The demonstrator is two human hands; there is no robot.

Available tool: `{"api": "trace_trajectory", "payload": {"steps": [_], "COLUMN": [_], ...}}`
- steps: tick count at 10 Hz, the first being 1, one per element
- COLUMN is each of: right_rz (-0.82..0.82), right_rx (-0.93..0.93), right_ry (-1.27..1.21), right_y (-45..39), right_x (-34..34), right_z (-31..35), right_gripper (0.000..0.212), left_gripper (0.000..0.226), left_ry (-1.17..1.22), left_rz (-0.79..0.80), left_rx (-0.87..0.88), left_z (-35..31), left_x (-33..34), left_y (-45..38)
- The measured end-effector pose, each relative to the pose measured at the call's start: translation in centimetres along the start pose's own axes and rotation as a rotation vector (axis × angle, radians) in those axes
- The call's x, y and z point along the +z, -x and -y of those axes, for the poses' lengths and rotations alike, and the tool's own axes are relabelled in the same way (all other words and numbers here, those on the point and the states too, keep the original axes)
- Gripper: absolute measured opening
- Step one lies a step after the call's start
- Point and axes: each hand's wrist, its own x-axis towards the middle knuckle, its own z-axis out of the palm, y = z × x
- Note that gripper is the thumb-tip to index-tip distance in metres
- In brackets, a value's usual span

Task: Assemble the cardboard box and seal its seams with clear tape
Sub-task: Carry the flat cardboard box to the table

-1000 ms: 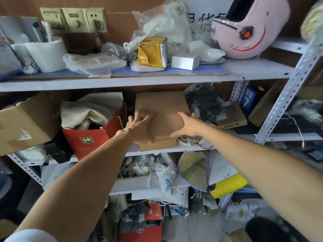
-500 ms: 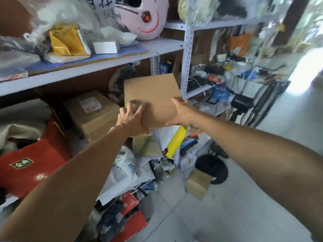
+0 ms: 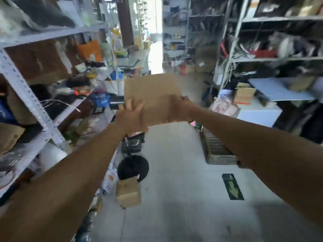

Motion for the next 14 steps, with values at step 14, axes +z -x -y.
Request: {"api": "trace_trajectory", "payload": {"steps": [14], "right_rz": [-0.501], "right_rx": [1.309], "right_ry": [-0.256], "right_y": [15.0], "right_x": [-16.7], "right_z": [-65.6], "right_gripper": [0.112], "left_gripper": [0.121], "left_ry": [0.224], "left_rz": [0.297], "left_rx": [1.322], "left_z": [-80.8], "left_x": [9.3], "left_y": [-30.2]}}
